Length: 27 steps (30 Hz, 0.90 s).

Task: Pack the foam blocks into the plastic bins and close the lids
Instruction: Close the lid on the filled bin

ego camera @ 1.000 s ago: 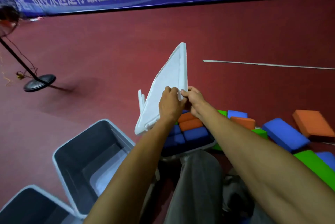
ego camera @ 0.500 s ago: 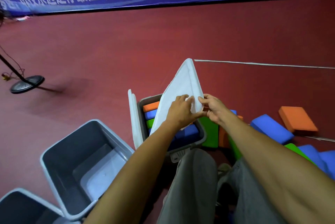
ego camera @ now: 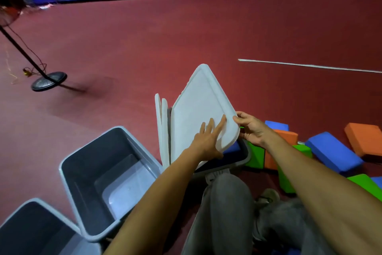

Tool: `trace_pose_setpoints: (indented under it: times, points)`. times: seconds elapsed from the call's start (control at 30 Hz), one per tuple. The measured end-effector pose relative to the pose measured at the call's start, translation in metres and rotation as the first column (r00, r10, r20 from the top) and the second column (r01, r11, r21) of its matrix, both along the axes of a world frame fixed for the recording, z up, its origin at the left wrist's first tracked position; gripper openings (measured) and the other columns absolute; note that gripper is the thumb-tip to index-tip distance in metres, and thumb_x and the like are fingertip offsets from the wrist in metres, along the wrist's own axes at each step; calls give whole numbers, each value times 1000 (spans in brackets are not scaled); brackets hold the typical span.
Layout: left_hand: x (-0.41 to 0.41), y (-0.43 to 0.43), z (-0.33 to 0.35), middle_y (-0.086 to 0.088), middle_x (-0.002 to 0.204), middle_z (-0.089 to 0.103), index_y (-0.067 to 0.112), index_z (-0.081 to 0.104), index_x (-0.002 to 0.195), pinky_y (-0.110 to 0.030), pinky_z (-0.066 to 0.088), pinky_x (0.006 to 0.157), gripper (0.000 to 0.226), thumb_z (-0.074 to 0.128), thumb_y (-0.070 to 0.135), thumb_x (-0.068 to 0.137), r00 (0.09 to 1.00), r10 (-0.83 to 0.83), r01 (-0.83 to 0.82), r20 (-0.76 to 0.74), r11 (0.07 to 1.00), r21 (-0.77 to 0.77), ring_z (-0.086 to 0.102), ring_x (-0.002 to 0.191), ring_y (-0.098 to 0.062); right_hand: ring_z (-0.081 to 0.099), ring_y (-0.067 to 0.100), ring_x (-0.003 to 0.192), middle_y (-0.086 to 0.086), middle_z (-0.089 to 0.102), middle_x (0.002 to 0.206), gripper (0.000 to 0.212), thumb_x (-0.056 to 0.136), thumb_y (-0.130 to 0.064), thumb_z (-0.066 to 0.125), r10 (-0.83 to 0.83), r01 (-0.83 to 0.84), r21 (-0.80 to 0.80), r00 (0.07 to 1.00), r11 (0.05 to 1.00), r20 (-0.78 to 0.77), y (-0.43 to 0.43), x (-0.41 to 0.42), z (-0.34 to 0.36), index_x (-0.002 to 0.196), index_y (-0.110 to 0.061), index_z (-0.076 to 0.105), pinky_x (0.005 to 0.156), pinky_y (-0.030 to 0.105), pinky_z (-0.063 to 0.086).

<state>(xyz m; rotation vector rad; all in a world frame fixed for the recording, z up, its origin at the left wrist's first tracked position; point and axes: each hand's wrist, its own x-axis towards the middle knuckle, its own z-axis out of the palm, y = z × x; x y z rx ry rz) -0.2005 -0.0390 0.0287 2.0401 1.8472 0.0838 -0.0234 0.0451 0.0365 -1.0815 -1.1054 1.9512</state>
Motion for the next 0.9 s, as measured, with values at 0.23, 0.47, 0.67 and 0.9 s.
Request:
trace_pose_setpoints:
  times: [0.23, 0.47, 0.67, 0.9]
  points:
    - [1, 13, -26, -9, 166, -3, 50, -25, 148, -59, 32, 113, 125, 78, 27, 80, 999, 37, -35, -32, 998, 59, 9, 150, -41, 71, 11, 72, 0, 73, 84, 13, 101, -8, 51, -11, 7, -50, 998, 999, -69, 19, -5, -21, 107, -14, 61, 53, 28, 57]
    - [23, 27, -58, -11, 164, -7, 50, -23, 148, -66, 20, 114, 121, 72, 17, 81, 996, 48, -43, -73, 997, 69, -2, 149, -46, 71, 12, 78, 2, 73, 96, 18, 96, -10, 52, -35, 0, -194, 984, 981, -175, 46, 15, -68, 109, -15, 64, 64, 25, 61]
    - [43, 41, -100, -11, 164, -6, 54, -16, 149, -67, 37, 101, 113, 62, 0, 88, 998, 66, -67, -11, 996, -52, 4, 146, -51, 71, 10, 68, -1, 76, 91, 37, 80, -17, 79, -67, 44, -331, 996, 943, -57, 65, 34, -121, 114, -15, 65, 57, 23, 60]
    - [32, 52, -154, -4, 164, -9, 58, -9, 149, -73, 30, 104, 100, 65, 20, 93, 993, 36, -59, -113, 977, -203, -4, 146, -52, 62, 16, 77, 1, 69, 81, 23, 105, -7, 40, -169, 246, -262, 944, 933, 283, 83, 8, -187, 109, -15, 61, 62, 29, 49]
